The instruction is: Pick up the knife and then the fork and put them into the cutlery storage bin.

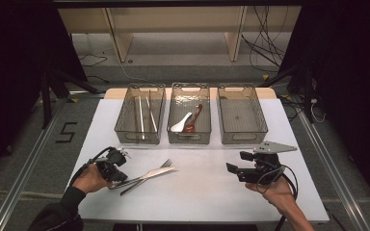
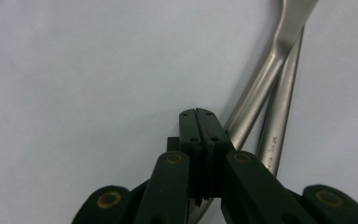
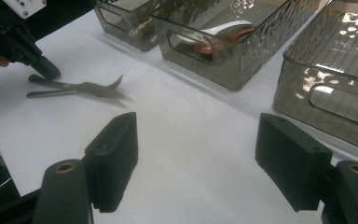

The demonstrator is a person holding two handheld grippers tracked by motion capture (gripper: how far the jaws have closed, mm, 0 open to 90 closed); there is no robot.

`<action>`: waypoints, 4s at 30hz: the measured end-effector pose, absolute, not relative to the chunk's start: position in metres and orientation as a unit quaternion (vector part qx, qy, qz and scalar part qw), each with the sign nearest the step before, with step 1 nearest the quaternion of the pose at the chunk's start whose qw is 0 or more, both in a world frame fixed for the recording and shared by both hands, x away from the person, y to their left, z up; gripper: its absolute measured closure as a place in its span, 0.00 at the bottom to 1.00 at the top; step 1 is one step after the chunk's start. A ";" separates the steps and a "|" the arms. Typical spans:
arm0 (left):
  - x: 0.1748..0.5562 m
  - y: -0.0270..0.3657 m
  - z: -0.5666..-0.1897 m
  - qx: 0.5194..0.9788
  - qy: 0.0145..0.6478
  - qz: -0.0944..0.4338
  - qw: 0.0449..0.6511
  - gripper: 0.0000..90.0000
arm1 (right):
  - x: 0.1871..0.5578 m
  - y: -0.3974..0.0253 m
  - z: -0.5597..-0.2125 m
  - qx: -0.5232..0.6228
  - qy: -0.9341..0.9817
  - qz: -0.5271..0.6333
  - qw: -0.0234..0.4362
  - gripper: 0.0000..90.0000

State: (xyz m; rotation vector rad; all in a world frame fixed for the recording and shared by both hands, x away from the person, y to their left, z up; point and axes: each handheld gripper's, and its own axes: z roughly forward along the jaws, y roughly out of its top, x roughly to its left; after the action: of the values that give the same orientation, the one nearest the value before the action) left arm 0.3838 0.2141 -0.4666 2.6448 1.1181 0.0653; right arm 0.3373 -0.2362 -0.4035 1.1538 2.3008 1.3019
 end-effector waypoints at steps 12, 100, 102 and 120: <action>0.356 0.201 -0.466 0.925 0.359 0.005 0.126 0.99 | 0.338 -0.235 -0.403 0.395 0.793 0.446 0.129 0.34; 0.359 0.173 -0.461 0.938 0.313 0.024 0.149 0.88 | 0.338 -0.234 -0.401 0.392 0.793 0.449 0.129 0.34; 0.358 0.173 -0.459 0.935 0.316 0.021 0.162 0.88 | 0.338 -0.234 -0.401 0.391 0.793 0.449 0.129 0.34; 0.351 0.134 -0.430 0.949 0.253 -0.021 0.188 0.88 | 0.320 -0.195 -0.391 0.304 0.822 0.465 0.128 0.34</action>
State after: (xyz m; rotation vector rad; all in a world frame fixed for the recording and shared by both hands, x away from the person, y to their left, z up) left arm 0.3507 0.1340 -0.4299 2.6704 0.7108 -0.0580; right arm 0.3202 -0.1947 -0.3911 0.8840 2.3906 1.3525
